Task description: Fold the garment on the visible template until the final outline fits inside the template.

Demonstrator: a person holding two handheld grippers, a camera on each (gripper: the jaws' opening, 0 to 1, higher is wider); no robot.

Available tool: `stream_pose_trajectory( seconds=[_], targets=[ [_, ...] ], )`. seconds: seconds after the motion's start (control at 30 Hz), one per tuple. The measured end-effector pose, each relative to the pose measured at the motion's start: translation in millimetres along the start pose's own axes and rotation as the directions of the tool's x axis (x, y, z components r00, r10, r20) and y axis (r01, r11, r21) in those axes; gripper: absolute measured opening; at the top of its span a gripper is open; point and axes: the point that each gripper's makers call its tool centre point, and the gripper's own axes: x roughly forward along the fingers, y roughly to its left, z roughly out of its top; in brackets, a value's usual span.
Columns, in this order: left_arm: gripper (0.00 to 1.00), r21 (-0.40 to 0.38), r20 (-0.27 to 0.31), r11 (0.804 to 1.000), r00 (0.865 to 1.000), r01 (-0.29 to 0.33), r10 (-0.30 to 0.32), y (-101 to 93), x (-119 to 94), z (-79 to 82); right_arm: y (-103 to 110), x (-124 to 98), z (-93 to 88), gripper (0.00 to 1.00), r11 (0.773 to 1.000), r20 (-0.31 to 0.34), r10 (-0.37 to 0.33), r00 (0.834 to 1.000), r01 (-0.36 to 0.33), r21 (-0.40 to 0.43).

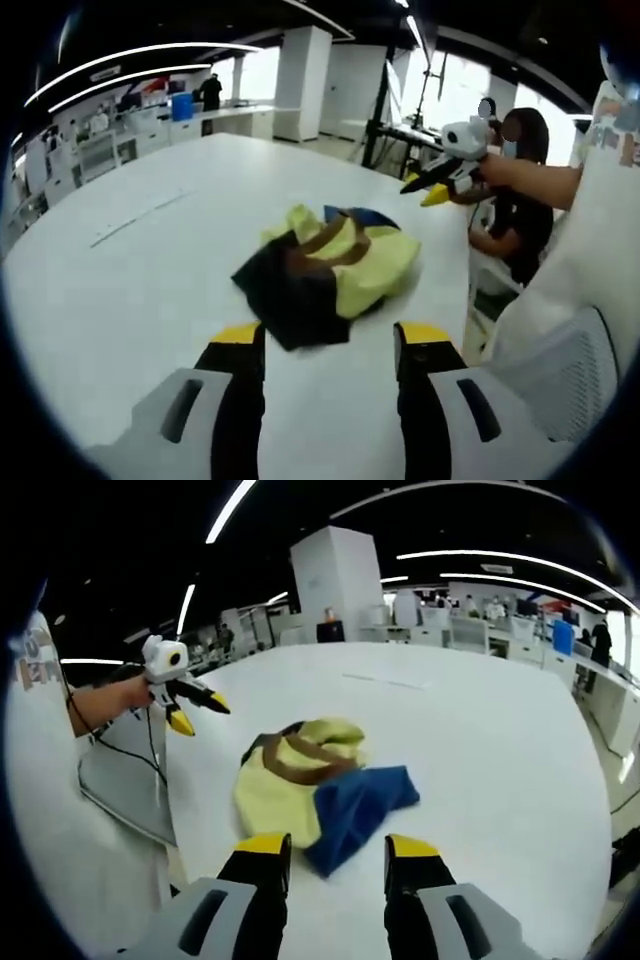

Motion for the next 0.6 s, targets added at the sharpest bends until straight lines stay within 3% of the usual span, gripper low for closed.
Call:
stream_pose_trajectory(
  seconds=[0.6],
  targets=[
    [0.35, -0.002, -0.035, 1.000, 0.999, 0.017, -0.017, 8.6, 23.1, -11.0, -0.5, 11.3, -0.1, 0.21, 1.000, -0.006, 0.012, 1.000, -0.012, -0.004]
  ],
)
